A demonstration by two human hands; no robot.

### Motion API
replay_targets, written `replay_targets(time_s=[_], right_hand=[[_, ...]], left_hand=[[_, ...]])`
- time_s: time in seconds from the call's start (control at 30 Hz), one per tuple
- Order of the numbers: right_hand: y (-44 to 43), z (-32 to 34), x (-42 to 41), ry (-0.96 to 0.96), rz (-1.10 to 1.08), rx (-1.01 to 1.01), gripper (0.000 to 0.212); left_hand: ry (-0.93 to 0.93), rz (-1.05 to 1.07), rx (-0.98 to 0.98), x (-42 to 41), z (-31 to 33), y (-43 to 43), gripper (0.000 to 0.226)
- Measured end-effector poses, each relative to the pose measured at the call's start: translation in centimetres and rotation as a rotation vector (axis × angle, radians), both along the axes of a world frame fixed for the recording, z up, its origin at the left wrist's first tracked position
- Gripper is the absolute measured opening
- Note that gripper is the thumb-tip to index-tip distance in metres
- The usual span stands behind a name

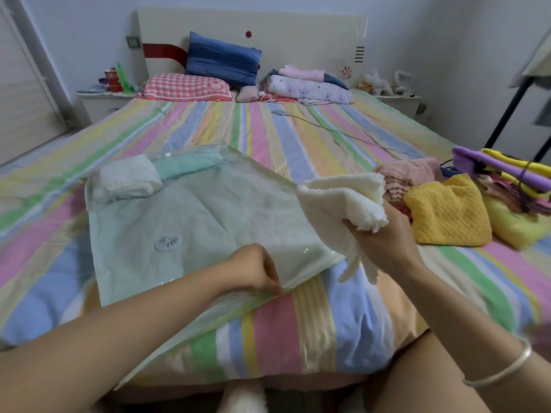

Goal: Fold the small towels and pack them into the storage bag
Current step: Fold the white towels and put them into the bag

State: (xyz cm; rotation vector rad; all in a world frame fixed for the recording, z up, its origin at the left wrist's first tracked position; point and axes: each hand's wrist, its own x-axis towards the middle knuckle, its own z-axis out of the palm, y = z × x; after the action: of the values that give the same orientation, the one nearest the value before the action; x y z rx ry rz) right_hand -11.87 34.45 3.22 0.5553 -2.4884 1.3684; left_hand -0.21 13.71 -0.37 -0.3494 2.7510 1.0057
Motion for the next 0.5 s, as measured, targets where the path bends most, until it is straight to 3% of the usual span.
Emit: replay_targets(time_s=[0.17,0.27,0.33,0.4,0.5], right_hand=[[1.1,0.1,1.8,-0.059,0.085,0.007,0.025],[0.9,0.8,2.6,-0.026,0.115,-0.103,0.016],[0.9,0.8,3.6,0.167,0.162,-0.199,0.011],[0.5,0.6,5.5,0.471,0.288,-0.184,0.022],[-1.3,-1.0,6.9,0.894,0.557,0.158,0.031]], left_hand=[[-0.105,0.230,0.470,1.0,0.4,-1.3,0.026],[-0.045,0.328,0.650,1.4,1.3,-2.2,0.022],[0.048,0.385,0.663,1.3,2.6,-2.0,0.017],[0.194,0.414,0.689,1.0,4.6,-2.0,0.012],[0.368,0.405,0.639,0.8,8.7,-2.7,0.009]])
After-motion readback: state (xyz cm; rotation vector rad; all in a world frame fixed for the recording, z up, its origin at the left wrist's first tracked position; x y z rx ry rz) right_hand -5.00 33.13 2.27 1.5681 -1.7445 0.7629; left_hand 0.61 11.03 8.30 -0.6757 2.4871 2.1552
